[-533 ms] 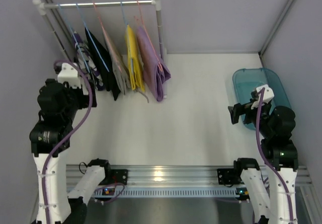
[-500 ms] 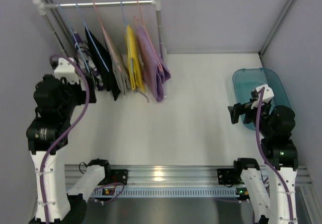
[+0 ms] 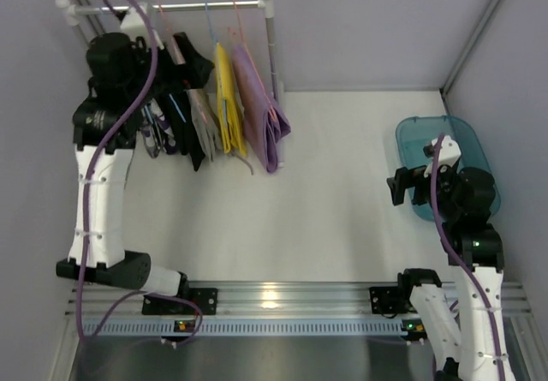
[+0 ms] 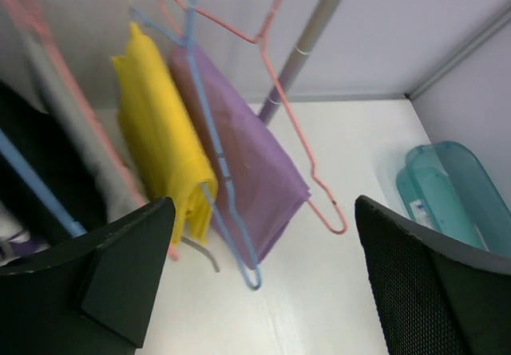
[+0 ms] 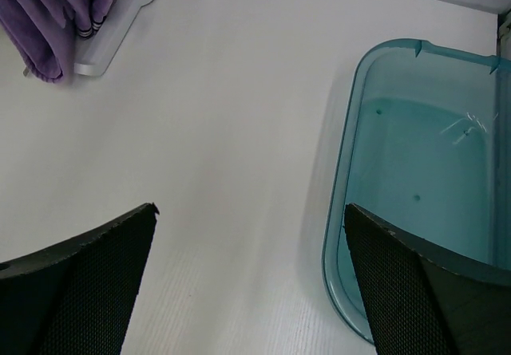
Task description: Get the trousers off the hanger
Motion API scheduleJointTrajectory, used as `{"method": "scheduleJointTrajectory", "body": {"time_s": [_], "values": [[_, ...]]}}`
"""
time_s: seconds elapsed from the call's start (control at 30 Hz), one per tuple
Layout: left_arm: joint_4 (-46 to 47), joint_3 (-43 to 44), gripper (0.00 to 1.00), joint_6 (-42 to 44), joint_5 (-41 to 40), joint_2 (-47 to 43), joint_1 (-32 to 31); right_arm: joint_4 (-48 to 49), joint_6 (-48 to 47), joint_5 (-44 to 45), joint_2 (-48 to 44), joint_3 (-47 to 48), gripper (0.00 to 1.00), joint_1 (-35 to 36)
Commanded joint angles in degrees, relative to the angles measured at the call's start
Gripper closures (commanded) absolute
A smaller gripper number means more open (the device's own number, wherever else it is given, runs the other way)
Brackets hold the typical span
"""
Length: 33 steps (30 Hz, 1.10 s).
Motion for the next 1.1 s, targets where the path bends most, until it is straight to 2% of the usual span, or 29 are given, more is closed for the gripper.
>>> {"method": "scheduleJointTrajectory", "body": {"time_s": [0.0,0.07,0.27,0.4,0.43,0.73,0.87,1.07], "values": [[6.1,3.2,0.01,-3.7,-3.0,4.4,-9.4,3.4,-0.8,1.1,0.9,1.3,0.00,-0.7],[9.3,2.4,0.01,-5.6,-5.7,5.9,-13.1,3.4,-1.0,1.5,1.6,1.5,0.01,-0.7],[17.9,-1.6,0.07,-12.9,-10.7,10.4,-15.2,3.6,-1.2,1.8,3.0,2.0,0.01,-0.7],[19.9,-0.5,0.18,-17.8,-17.4,14.9,-16.1,3.8,-1.1,1.7,3.7,2.4,0.01,-0.7],[19.4,0.0,0.18,-18.5,-18.4,15.9,-16.1,3.8,-1.1,1.7,4.1,2.5,0.01,-0.7],[18.9,3.1,0.18,-24.6,-20.0,24.9,-16.1,4.0,-1.6,1.7,4.5,3.2,0.01,-0.7],[20.3,2.8,0.23,-28.1,-20.8,27.7,-16.0,4.0,-1.4,1.4,4.5,3.2,0.00,-0.7],[23.3,4.1,0.25,-30.5,-20.1,31.3,-16.1,3.8,-1.5,1.4,4.4,2.9,0.00,-0.7]]}}
